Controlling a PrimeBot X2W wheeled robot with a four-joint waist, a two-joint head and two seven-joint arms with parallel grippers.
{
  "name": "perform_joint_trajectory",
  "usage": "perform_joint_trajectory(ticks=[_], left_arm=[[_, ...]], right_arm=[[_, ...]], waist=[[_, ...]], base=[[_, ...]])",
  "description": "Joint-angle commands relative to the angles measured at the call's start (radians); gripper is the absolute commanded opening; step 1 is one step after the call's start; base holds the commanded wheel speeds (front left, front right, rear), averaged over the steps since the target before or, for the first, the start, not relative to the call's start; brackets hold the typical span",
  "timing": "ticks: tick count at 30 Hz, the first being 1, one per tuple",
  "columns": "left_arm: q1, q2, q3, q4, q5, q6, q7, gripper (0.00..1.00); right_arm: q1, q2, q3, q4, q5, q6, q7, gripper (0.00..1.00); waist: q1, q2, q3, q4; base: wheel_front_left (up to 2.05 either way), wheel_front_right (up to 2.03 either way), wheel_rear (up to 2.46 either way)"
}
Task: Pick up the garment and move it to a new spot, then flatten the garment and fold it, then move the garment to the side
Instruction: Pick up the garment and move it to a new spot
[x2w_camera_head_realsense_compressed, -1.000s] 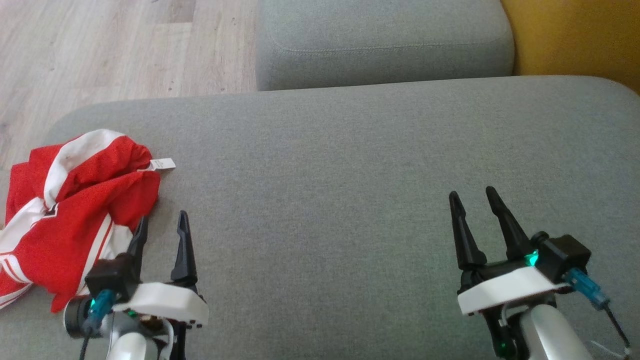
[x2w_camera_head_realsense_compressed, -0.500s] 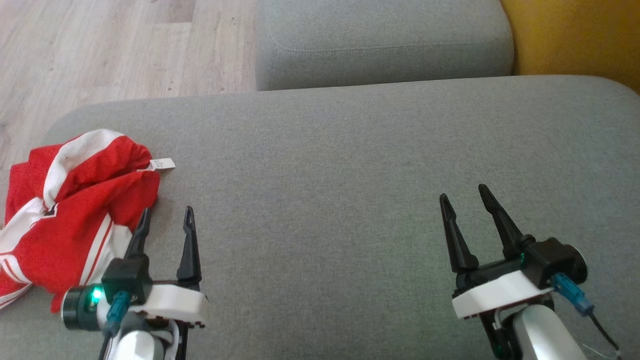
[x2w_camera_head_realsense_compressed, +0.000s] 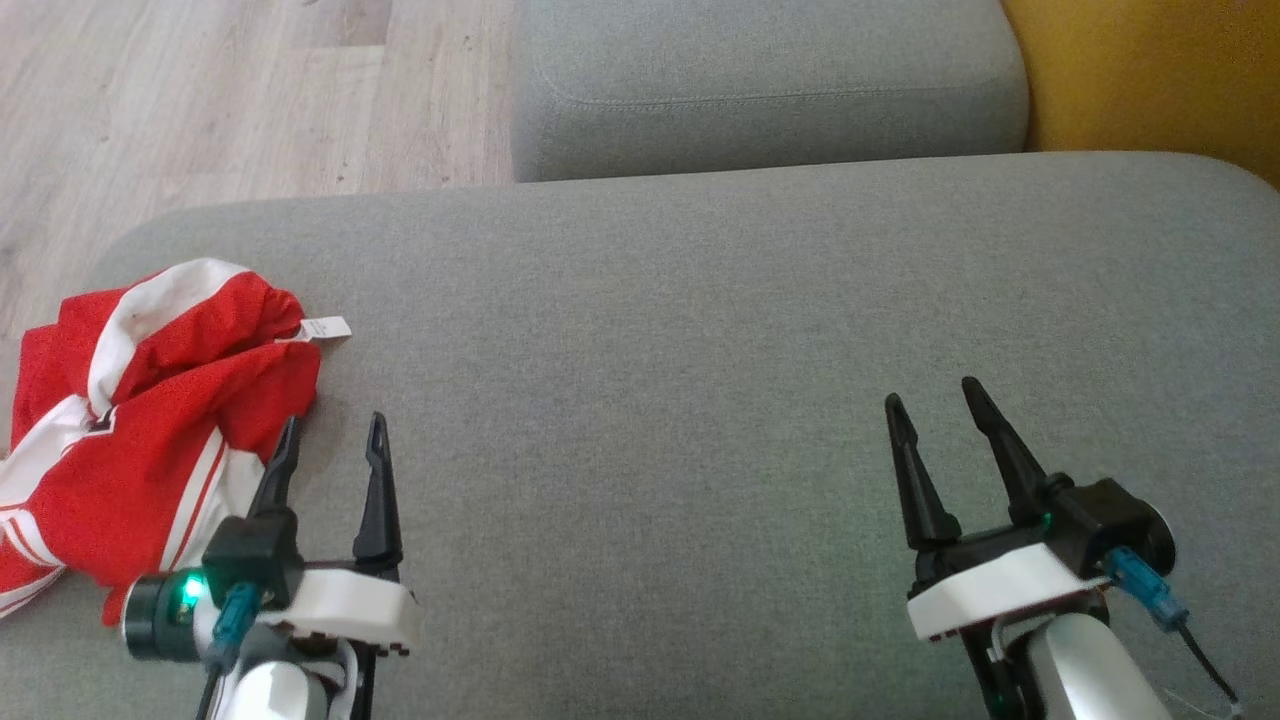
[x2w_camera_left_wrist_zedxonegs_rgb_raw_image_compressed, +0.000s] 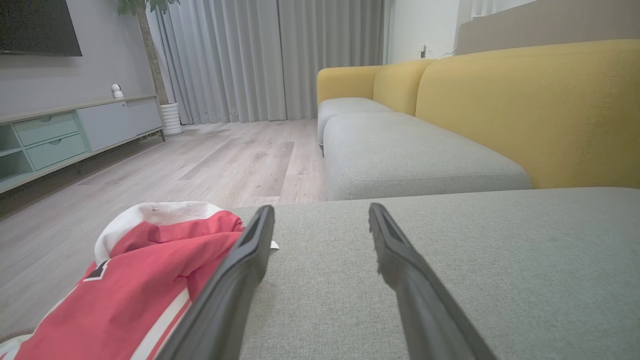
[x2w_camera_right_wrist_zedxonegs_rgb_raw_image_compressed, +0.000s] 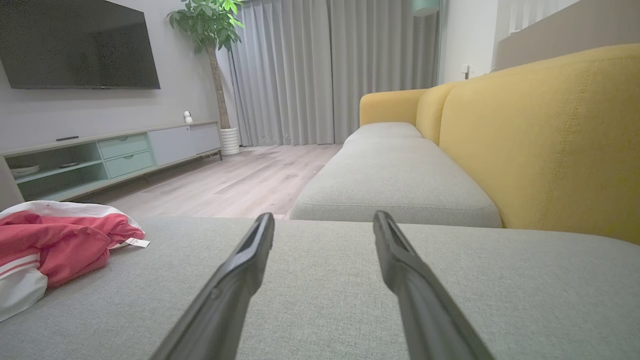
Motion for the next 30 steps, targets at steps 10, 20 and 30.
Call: perform_joint_trajectory(ticks=[10, 20, 30], left_arm=[[-0.044, 0.004, 0.042, -0.029, 0.005, -0.006, -0.012, 1.0], [-0.049, -0.004, 0.071, 0.011, -0.027, 0.002, -0.012, 1.0], [-0.042, -0.001, 0.105, 0.024, -0.026, -0.001, -0.012, 1.0]], right_arm=[[-0.058, 0.013, 0.001, 0.012, 0.023, 0.008, -0.011, 1.0], [-0.048, 0.015, 0.005, 0.033, 0.074, 0.008, -0.011, 1.0], [-0.039, 0.015, 0.039, 0.005, 0.118, 0.008, -0.011, 1.0]], waist=[[0.0, 0.0, -0.004, 0.011], [0.0, 0.0, -0.016, 0.125], [0.0, 0.0, -0.018, 0.284]], base=[[0.0, 0.0, 0.0], [0.0, 0.0, 0.0], [0.0, 0.0, 0.0]])
